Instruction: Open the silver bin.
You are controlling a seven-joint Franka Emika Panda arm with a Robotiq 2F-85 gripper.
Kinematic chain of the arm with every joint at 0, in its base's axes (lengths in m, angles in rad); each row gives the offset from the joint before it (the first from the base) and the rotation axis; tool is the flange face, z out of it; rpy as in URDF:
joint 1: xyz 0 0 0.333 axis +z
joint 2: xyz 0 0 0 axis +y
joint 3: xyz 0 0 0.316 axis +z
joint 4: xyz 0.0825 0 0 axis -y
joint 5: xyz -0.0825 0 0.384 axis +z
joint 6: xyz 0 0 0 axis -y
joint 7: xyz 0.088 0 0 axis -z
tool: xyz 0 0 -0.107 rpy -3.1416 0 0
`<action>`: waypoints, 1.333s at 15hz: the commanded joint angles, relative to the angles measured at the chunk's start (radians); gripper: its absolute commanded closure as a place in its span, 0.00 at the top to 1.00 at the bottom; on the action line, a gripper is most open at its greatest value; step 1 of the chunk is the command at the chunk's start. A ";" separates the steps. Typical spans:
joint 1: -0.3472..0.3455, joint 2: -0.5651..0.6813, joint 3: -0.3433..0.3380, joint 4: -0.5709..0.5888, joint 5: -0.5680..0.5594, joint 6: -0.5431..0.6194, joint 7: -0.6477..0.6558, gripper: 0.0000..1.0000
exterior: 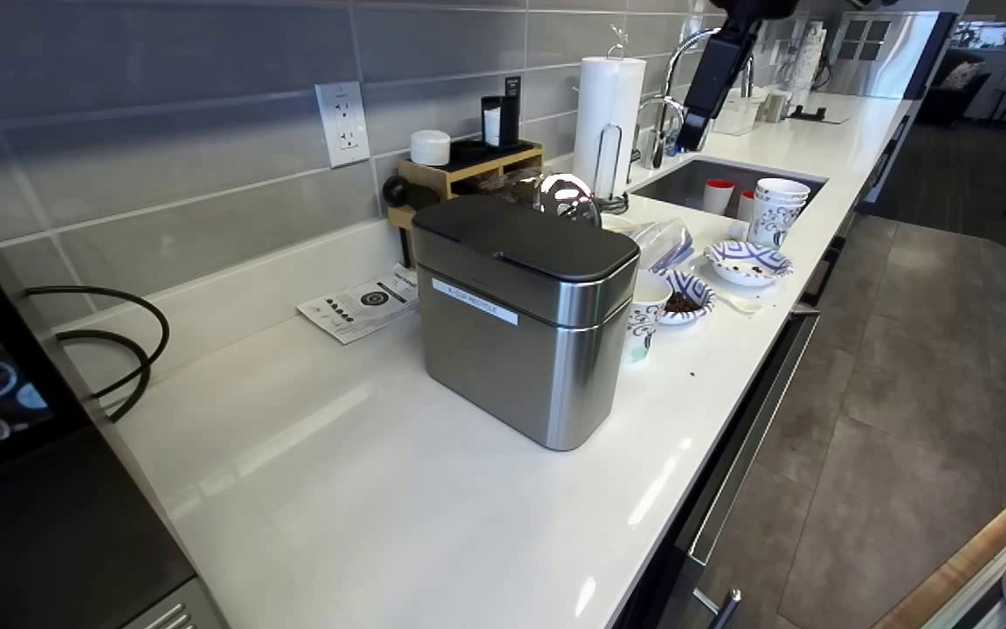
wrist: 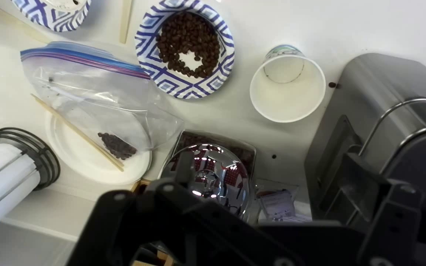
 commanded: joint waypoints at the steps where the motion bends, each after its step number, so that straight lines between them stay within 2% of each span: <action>1: 0.001 0.013 0.002 0.012 0.000 -0.004 0.002 1.00; 5: 0.000 0.021 0.000 0.018 0.000 -0.004 0.001 1.00; 6: 0.021 0.006 0.001 0.002 0.008 0.049 -0.031 1.00; 9: 0.040 0.008 0.050 0.049 0.006 0.003 0.018 1.00; 11: 0.056 0.018 0.082 0.080 0.034 -0.020 0.080 1.00; 15: 0.042 0.057 0.164 0.133 0.022 -0.099 0.285 1.00; 20: 0.032 0.173 0.256 0.194 -0.030 -0.061 0.476 1.00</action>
